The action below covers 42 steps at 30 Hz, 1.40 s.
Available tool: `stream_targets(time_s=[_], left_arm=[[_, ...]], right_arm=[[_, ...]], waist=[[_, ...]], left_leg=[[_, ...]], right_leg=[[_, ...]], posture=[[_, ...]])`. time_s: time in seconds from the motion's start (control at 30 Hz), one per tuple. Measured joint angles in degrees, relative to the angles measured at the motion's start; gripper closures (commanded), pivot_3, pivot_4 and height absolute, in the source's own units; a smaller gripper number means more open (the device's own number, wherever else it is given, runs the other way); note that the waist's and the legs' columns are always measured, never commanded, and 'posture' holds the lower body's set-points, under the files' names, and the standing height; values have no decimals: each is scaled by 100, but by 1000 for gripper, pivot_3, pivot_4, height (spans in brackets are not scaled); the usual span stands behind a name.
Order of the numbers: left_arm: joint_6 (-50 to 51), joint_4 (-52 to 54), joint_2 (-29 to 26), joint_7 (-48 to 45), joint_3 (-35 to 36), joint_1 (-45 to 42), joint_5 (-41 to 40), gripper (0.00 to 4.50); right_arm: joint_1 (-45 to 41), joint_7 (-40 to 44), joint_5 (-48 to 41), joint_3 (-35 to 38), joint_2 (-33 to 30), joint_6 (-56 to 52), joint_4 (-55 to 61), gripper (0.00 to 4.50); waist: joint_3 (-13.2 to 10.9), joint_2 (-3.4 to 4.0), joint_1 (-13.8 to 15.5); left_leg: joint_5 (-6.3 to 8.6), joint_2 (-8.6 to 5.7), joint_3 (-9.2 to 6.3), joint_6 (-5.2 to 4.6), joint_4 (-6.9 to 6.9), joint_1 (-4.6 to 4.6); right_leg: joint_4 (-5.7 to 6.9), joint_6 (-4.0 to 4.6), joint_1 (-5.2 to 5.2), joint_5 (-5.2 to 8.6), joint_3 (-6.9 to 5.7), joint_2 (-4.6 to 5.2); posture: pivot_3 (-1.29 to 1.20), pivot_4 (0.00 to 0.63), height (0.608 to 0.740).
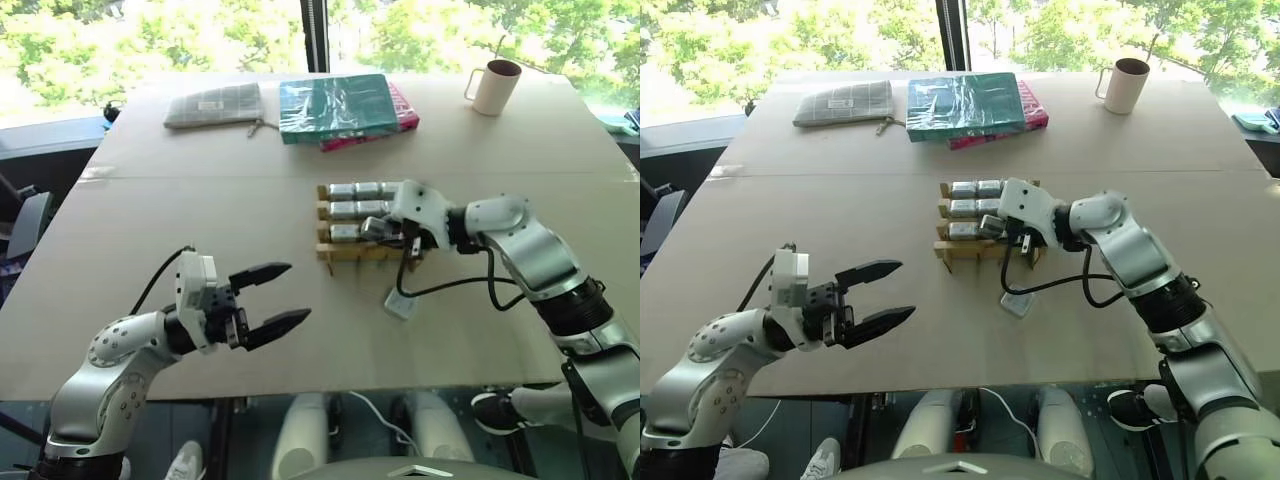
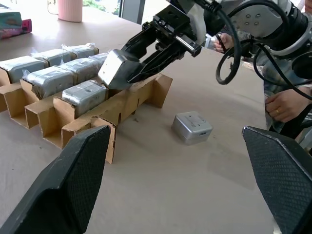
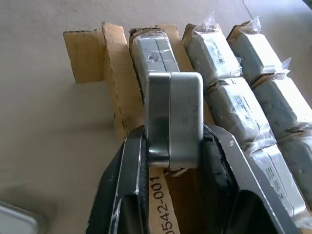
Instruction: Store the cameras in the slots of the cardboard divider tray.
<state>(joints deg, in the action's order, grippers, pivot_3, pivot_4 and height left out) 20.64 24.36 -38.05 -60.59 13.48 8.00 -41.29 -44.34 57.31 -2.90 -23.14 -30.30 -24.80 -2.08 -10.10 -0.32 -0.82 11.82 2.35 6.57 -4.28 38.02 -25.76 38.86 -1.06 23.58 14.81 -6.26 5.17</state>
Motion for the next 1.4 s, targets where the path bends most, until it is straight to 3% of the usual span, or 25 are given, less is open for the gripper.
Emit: stream_targets(time_s=[0.5, 0.6, 0.7, 0.77, 0.87, 0.97, 1.07, 1.17, 1.27, 1.4], left_arm=[[30, 391, 39, 329, -29, 43, -49, 0], [180, 514, 38, 520, -88, -118, -93, 0], [292, 607, 37, 634, -178, -246, -165, 0], [352, 613, 35, 695, -218, -297, -175, 0], [405, 617, 23, 722, -227, -319, -188, 0], [422, 616, 5, 707, -240, -343, -201, 0], [426, 577, -81, 582, -232, -330, -213, 0], [426, 428, -214, 247, -293, -417, -223, 0], [406, 88, -323, -94, -358, -614, -156, 0], [384, -284, -438, -467, -466, -1003, -104, 0]], right_arm=[[-463, 804, 727, -335, -69, 1663, -964, 3706], [-765, 1046, 755, -378, 82, 1735, -1429, 2233], [-915, 1058, 778, -277, 215, 1722, -1726, 1104], [-884, 982, 727, -131, 253, 1566, -1694, 904], [-504, 1065, 467, 45, 109, 1024, -995, 904], [397, 1108, -472, 747, -351, -445, 1079, 103], [1623, 753, -1265, 1722, -827, -1817, 3089, 43], [2893, 10, -1501, 2080, -736, -2533, 4174, 43], [3700, -626, -1449, 1910, -457, -2665, 4429, 43], [4107, -1470, -1012, 1443, -118, -2369, 4076, 43]], waist=[[0, 0, 14], [0, 0, 3], [2, -2, 4], [2, -2, 2], [1, -1, 21], [-3, 2, 77], [0, -3, 134], [2, -4, 133], [2, -1, 139], [2, -3, 136]], left_leg=[[3, -1, -3, 5, 0, 2], [0, 1, -2, 1, 0, 7], [0, 1, -2, 2, -1, 10], [0, 1, 0, 2, -2, 8], [-3, 1, -3, -3, -4, 1], [-3, -2, -10, -4, -4, -18], [12, -1, -19, 18, -16, -11], [21, 0, -20, 5, -32, 5], [18, 0, -21, 9, -38, 7], [8, -1, -15, 22, -38, 3]], right_leg=[[-2, 1, -1, 0, 2, 5], [0, 1, -9, 0, 2, 1], [-1, 1, -10, 0, 3, 0], [-1, 1, -10, 0, 6, 1], [-3, 2, -7, 0, 4, 4], [-6, 1, 2, -1, -3, 12], [-24, 2, -2, 1, -14, 15], [-27, 4, -2, 22, -11, 16], [-26, 2, 1, 27, -11, 16], [-30, 1, 4, 26, -11, 16]], posture=[[0, 150, 740], [0, 150, 740], [0, 150, 740], [0, 150, 740], [0, 150, 740], [0, 150, 740], [0, 150, 740], [0, 150, 740], [0, 150, 740], [0, 150, 740]])
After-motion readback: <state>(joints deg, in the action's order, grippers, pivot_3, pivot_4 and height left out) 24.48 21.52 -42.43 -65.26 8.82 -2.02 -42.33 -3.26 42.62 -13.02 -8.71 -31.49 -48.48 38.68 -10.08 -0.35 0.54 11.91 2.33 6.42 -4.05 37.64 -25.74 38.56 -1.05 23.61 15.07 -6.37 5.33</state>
